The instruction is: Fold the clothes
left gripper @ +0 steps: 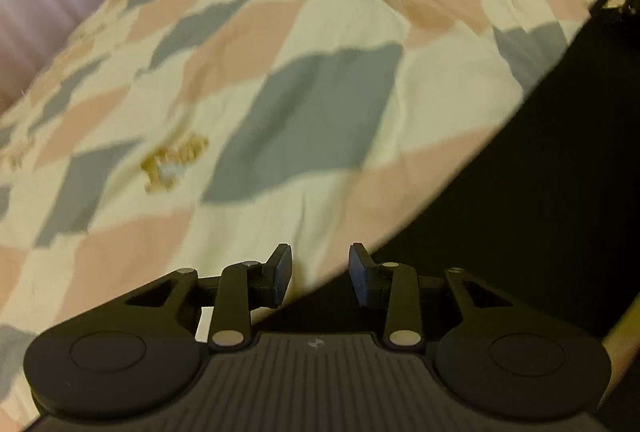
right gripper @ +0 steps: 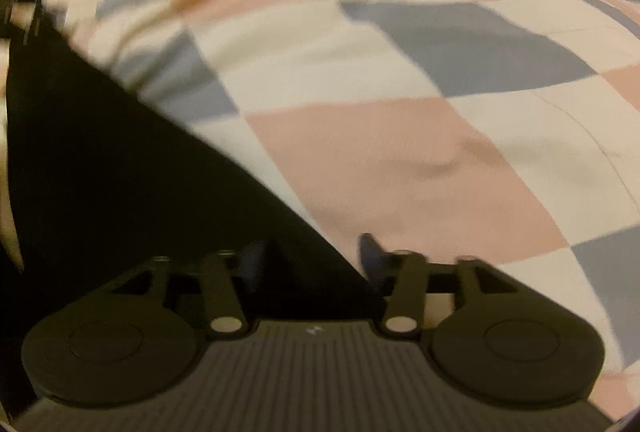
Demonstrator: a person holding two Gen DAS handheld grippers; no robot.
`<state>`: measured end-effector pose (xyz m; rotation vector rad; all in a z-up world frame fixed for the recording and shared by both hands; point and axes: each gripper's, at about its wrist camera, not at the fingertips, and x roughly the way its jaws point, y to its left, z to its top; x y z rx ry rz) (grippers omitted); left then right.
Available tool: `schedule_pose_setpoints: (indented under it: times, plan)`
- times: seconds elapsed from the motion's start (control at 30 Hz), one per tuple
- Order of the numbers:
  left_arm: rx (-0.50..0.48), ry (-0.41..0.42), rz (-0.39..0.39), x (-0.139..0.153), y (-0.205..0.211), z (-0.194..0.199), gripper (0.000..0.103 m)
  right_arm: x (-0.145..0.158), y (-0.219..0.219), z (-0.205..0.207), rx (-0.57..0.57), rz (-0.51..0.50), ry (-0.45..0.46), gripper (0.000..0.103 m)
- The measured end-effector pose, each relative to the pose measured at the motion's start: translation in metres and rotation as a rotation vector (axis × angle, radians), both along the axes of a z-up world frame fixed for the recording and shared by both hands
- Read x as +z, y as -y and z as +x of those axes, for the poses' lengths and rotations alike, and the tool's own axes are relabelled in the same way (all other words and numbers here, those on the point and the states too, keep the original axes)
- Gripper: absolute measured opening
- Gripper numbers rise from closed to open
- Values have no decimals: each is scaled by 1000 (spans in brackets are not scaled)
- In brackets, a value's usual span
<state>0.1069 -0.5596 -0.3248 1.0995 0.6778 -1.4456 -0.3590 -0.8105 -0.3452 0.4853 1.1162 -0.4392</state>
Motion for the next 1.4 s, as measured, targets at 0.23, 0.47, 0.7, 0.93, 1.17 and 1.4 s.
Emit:
schedule_pose_setpoints:
  times: [0.23, 0.47, 0.7, 0.93, 1.17, 1.4]
  plan:
    - [-31, 176, -25, -29, 0, -11, 0, -9, 11, 8, -43, -9, -89, 22]
    - [358, 139, -164, 39, -55, 43, 18, 62, -30, -24, -360, -261, 70, 83]
    - [849, -66, -54, 72, -251, 62, 35, 60, -170, -106, -773, 44, 211, 89]
    - [1153, -375, 56, 29, -390, 6, 62, 36, -334, -170, -1215, 200, 271, 89]
    - [1377, -549, -60, -23, -408, -14, 80, 27, -405, -199, -1424, 218, 394, 89]
    - [1371, -450, -87, -22, -387, -9, 17, 22, -408, -240, -1503, 140, 424, 89]
